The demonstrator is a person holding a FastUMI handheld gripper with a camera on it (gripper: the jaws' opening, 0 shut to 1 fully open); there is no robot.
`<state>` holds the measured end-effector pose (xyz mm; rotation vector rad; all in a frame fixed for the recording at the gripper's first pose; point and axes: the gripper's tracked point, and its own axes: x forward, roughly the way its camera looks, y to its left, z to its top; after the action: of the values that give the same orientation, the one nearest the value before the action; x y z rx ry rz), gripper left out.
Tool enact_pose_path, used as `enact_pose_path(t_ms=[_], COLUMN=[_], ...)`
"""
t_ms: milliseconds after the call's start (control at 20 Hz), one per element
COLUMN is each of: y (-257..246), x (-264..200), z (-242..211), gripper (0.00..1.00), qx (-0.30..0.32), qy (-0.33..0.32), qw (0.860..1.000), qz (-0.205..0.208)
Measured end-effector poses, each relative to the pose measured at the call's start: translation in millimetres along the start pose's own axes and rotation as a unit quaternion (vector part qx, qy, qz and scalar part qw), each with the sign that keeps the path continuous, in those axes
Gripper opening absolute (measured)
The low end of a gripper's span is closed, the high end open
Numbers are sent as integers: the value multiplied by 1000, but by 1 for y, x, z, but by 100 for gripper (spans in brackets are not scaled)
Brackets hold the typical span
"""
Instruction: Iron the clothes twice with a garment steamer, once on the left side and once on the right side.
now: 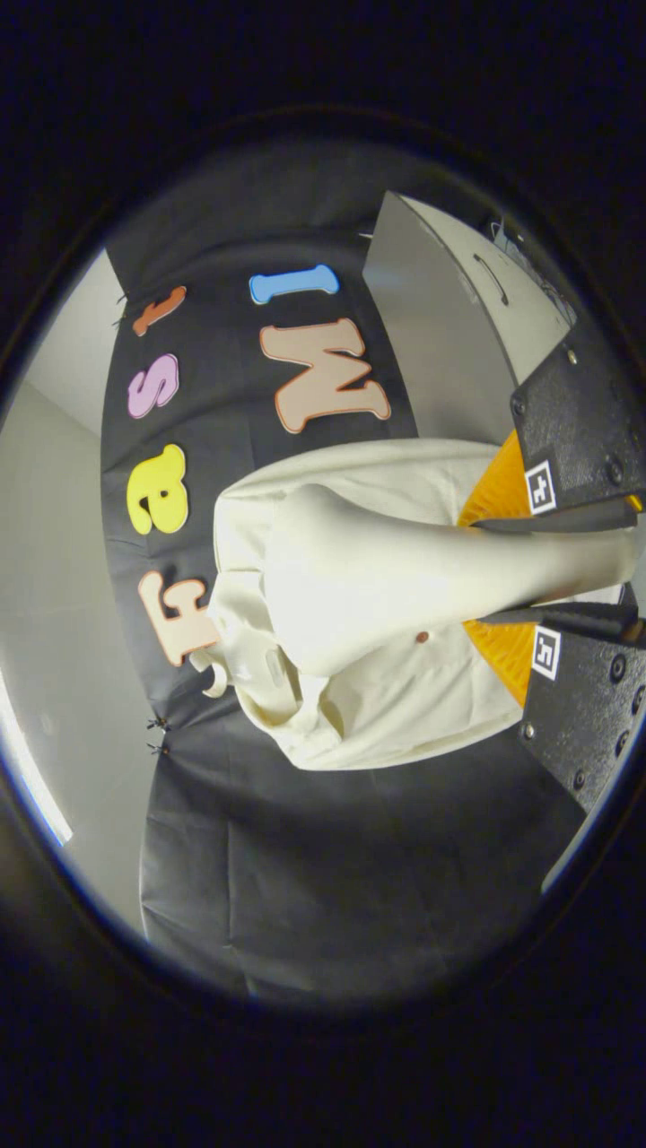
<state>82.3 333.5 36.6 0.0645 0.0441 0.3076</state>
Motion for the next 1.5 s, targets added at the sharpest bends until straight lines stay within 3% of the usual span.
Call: enact_pose_path(t_ms=[500, 1100, 1500], y=[91, 120, 116], x=[50, 113, 129], z=[-62, -58, -96], gripper=[31, 32, 33], qx=[6, 74, 26], qy=[5, 22, 38], qw=[999, 996, 999], qz=[54, 33, -2])
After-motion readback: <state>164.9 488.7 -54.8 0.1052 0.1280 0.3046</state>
